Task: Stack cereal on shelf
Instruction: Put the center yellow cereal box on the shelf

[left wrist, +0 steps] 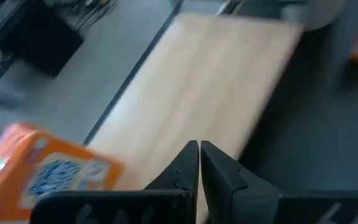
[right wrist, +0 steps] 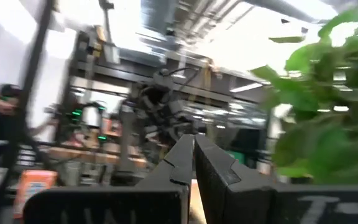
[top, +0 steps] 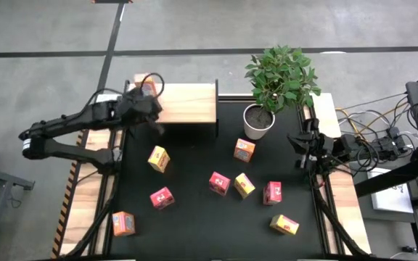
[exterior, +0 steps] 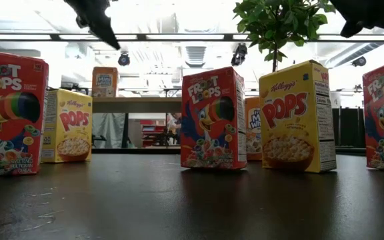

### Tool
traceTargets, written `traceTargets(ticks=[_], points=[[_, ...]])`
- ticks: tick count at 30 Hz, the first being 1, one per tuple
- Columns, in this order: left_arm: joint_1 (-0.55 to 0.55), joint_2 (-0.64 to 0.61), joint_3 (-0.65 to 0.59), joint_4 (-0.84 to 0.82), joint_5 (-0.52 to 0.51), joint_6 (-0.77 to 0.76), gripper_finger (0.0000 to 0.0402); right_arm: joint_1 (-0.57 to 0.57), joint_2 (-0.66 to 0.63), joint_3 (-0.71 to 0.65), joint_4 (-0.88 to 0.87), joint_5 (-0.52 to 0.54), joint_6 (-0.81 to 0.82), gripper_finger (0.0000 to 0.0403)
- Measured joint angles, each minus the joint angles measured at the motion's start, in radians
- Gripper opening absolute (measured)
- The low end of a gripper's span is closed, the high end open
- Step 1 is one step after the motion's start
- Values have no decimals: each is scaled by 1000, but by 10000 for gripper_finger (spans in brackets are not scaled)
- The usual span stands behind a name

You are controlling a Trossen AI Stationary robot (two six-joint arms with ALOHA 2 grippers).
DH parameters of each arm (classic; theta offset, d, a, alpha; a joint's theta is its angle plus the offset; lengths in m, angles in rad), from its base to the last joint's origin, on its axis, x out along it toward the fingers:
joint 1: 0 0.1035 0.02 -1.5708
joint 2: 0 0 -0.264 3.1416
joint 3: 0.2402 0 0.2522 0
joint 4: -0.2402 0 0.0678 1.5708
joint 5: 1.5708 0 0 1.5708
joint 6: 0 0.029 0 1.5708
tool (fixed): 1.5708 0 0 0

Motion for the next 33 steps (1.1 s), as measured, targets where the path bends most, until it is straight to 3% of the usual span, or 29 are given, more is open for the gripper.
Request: traceTargets(ticks=[5, 14, 19, 33], points=[[-155, -6, -30, 84, 0, -16, 0, 0, 54, 0, 27, -30, 77, 9], [-341, -18, -226, 418, 2, 65, 0, 0, 238, 109, 23, -12, 171, 9], [-368, -41, -306, 533, 2, 105, 0, 0, 369, 254, -146, -12, 249, 9], [-368, -194, -376, 581, -3, 113, 0, 16, 730, 670, -686, -21, 595, 9]])
